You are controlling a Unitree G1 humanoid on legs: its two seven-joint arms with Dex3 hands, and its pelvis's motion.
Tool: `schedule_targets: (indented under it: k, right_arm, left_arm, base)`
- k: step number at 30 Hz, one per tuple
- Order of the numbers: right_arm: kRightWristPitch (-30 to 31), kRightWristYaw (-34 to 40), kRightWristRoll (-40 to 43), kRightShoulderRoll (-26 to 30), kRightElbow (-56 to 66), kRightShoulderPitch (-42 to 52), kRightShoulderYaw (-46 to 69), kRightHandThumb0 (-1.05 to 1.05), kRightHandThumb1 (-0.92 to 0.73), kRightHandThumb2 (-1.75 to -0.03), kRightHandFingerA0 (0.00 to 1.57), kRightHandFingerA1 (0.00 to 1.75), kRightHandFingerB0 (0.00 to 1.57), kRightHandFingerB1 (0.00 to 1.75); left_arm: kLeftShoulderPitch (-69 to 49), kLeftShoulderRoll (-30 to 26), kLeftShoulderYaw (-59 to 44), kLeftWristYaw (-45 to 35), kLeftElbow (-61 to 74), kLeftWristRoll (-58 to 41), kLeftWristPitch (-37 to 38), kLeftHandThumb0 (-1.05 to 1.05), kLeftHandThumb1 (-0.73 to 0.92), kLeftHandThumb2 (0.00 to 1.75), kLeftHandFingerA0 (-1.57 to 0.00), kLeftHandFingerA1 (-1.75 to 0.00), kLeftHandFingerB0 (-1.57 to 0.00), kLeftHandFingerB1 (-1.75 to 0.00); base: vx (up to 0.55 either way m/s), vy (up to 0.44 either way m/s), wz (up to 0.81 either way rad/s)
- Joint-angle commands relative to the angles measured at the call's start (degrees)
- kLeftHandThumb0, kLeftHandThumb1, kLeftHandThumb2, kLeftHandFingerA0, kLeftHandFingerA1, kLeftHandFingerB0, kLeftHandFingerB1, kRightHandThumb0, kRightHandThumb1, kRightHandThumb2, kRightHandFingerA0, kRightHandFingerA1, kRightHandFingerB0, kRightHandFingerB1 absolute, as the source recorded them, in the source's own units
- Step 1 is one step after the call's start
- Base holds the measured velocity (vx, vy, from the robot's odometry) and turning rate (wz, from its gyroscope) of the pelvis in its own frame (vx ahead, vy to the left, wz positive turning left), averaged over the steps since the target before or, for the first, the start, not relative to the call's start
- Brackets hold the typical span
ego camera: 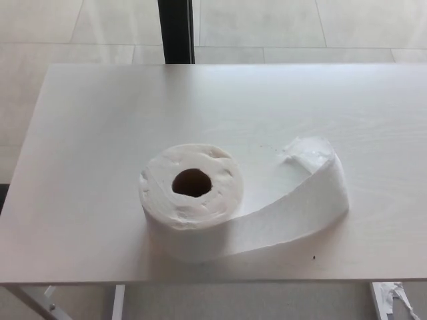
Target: A toilet paper roll is kept in the middle of the desk infront of the robot. The robot places its left hand on the top of the toilet paper roll to hold it still and uses its right hand to tear off a piece of toilet paper from it and hands the paper to a person
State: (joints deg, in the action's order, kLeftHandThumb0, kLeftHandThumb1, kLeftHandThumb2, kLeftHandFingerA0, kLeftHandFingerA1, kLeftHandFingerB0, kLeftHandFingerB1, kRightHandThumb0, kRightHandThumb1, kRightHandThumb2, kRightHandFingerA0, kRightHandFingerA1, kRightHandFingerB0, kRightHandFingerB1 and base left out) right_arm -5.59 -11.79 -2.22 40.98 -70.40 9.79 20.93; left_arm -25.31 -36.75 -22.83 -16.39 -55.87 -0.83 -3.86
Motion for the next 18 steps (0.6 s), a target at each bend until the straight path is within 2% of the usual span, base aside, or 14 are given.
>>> schedule_targets:
  k: [1,2,4,6,7,8,9,10,12,13,15,16,17,18]
  right_arm:
    - [-3.71,-3.36,2.77,1.59,-1.45,0.64,1.18,-0.58,-0.69,-0.61,0.57,0.68,0.28,0.37]
    - [-3.62,-3.31,2.87,1.69,-1.42,0.59,1.22,-0.57,-0.69,-0.61,0.55,0.67,0.28,0.37]
    - [-3.52,-3.14,3.66,1.37,-1.55,-0.01,1.82,-0.56,-0.68,-0.61,0.56,0.68,0.29,0.36]
    - [-5.84,-1.7,5.44,1.01,-0.87,-0.07,3.85,-0.59,-0.71,-0.61,0.44,0.67,0.22,0.4]
    - [-6.97,-1.71,6.61,0.76,-0.49,0.15,5.31,-0.67,-0.57,-0.91,0.31,0.66,0.16,0.5]
    - [-7.7,-1.01,8.54,0.74,0.01,-0.05,7.59,-0.61,-0.68,-0.59,0.19,0.67,0.22,0.41]
    - [-8.06,0.05,10.57,0.77,0.54,-0.55,10.2,-0.61,-0.68,-0.59,0.19,0.67,0.22,0.41]
    - [-8.41,0.46,10.52,0.95,1.32,-0.53,10.95,-0.65,-0.52,-0.89,0.27,0.67,0.15,0.51]
    - [-8.85,1.18,10.4,1.0,2.71,-0.58,12.04,-0.65,-0.52,-0.89,0.27,0.67,0.15,0.51]
    - [-7.16,-0.25,14.76,1.19,5.88,-2.89,16.34,-0.58,-0.66,-0.6,0.64,1.08,0.19,0.38]
    - [-9.28,-1.05,16.43,1.41,7.86,-5.81,18.81,-0.53,-0.65,-0.59,0.82,0.89,0.2,0.37]
    - [-11.39,0.45,15.13,1.65,9.89,-6.67,18.25,-0.59,-0.64,-0.59,0.51,0.75,0.21,0.38]
    - [-12.28,-1.8,18.09,0.68,17.18,-7.99,20.29,-0.6,-0.63,-0.59,0.43,0.57,0.2,0.37]
    - [-9.98,-1.0,18.76,-0.01,22.87,-8.55,20.6,-0.61,-0.63,-0.59,0.45,0.57,0.22,0.37]
  left_arm:
    - [-1.59,-1.38,-1.46,-5.52,1.07,-3.47,1.34,-0.69,0.64,0.57,-0.88,-0.91,-0.7,-0.74]
    - [-1.31,-1.42,-1.27,-5.83,0.17,-3.31,1.85,-0.71,0.64,0.58,-0.79,-0.91,-0.69,-0.75]
    - [-1.35,-1.4,-1.39,-5.89,-0.34,-3.53,2.23,-0.7,0.65,0.58,-0.74,-0.92,-0.66,-0.76]
    - [0.63,-1.15,-2.41,-3.71,-2.8,-4.3,2.03,-0.67,0.64,0.59,-0.77,-0.91,-0.65,-0.74]
    - [0.73,-1.11,-3.11,-3.25,-2.48,-4.82,2.11,-0.7,0.66,0.59,-0.84,-0.93,-0.63,-0.79]
    - [1.15,-0.85,-4.45,-1.7,-2.22,-5.71,2.71,-0.71,0.7,0.61,-0.8,-0.97,-0.54,-0.85]
    - [1.78,-0.52,-6.1,0.29,-2.04,-6.66,3.54,-0.71,0.7,0.61,-0.8,-0.97,-0.54,-0.85]
    - [1.32,-0.05,-7.25,0.31,-0.8,-7.27,3.86,-0.75,0.73,0.62,-0.76,-1.03,-0.46,-0.94]
    - [0.56,0.65,-9.15,0.34,1.38,-8.2,4.18,-0.75,0.73,0.62,-0.76,-1.03,-0.46,-0.94]
    - [-0.48,0.36,-12.01,-0.15,10.27,-10.23,1.77,-0.8,0.79,0.61,-0.91,-0.96,-0.28,-1.03]
    - [-0.49,0.11,-14.82,-0.38,19.76,-11.85,-1.67,-0.85,0.81,0.61,-0.63,-1.13,-0.16,-1.1]
    - [1.89,0.28,-17.3,-1.08,21.1,-14.76,-1.72,-0.83,0.79,0.63,-0.43,-1.17,-0.17,-1.03]
    - [4.64,-0.03,-19.9,0.74,28.19,-17.03,-3.78,-0.83,0.76,0.63,-0.33,-1.09,-0.25,-0.92]
    - [5.72,-0.32,-20.45,2.08,31.5,-16.34,-2.98,-0.86,0.77,0.64,-0.32,-1.09,-0.25,-0.91]
  base:
    - [0.0,0.0,0.0]
    - [0.0,0.0,0.0]
    - [0.0,0.0,0.0]
    - [0.0,0.0,0.0]
    - [0.0,0.0,0.0]
    - [0.0,0.0,0.0]
    - [0.0,0.0,0.0]
    - [0.0,0.0,0.0]
    - [0.0,0.0,0.0]
    - [0.0,0.0,0.0]
    - [0.0,0.0,0.0]
    - [0.0,0.0,0.0]
    - [0.0,0.0,0.0]
    - [0.0,0.0,0.0]
